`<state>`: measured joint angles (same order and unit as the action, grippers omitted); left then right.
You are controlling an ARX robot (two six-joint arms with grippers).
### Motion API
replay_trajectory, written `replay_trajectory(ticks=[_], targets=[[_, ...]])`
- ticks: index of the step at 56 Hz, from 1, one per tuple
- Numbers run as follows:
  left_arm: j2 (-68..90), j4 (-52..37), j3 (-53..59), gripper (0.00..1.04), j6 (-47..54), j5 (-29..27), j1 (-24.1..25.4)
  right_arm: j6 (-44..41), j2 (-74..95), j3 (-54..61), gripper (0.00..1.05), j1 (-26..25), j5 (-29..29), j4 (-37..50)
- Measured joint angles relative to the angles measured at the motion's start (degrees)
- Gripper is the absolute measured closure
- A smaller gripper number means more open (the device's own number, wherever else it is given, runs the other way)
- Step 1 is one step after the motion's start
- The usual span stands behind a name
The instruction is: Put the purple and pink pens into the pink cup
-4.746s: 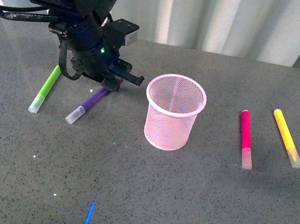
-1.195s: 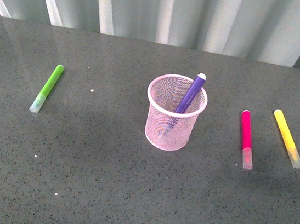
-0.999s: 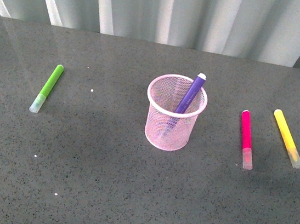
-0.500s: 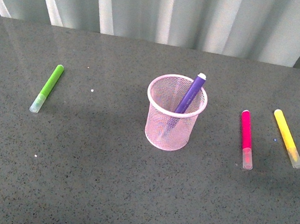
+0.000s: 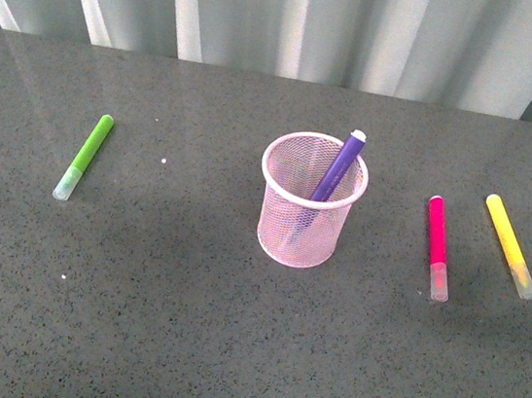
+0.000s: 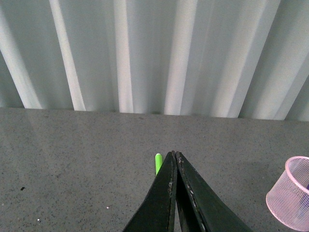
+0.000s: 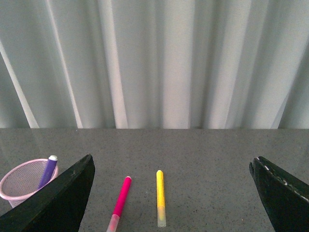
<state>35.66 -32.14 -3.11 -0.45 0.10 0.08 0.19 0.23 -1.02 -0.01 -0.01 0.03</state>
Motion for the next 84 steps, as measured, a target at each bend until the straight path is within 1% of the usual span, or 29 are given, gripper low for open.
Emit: replay_trajectory(ticks=[3,9,32,64,70,84], targets=[[-1.6,1.2,0.4,1.01,0.0,0.0,0.0,0.0,0.0,0.0,0.07,0.0,0.0,0.0],[-3.1,-0.1,1.9,1.01,0.0,0.0,0.0,0.0,0.0,0.0,0.07,0.0,0.0,0.0],[-15.5,11.8,1.9,1.01,0.0,-0.1,0.0,0.0,0.0,0.0,0.07,0.0,0.0,0.0],[-25.7,21.9,1.9,1.01,0.0,-0.1,0.0,0.0,0.0,0.0,0.07,0.0,0.0,0.0],[-33.2,31.3,1.9,1.01,0.1,-0.1,0.0,0.0,0.0,0.0,0.07,0.0,0.0,0.0],[-35.4,32.1,1.9,1.01,0.1,-0.1,0.0,0.0,0.0,0.0,0.07,0.0,0.0,0.0]])
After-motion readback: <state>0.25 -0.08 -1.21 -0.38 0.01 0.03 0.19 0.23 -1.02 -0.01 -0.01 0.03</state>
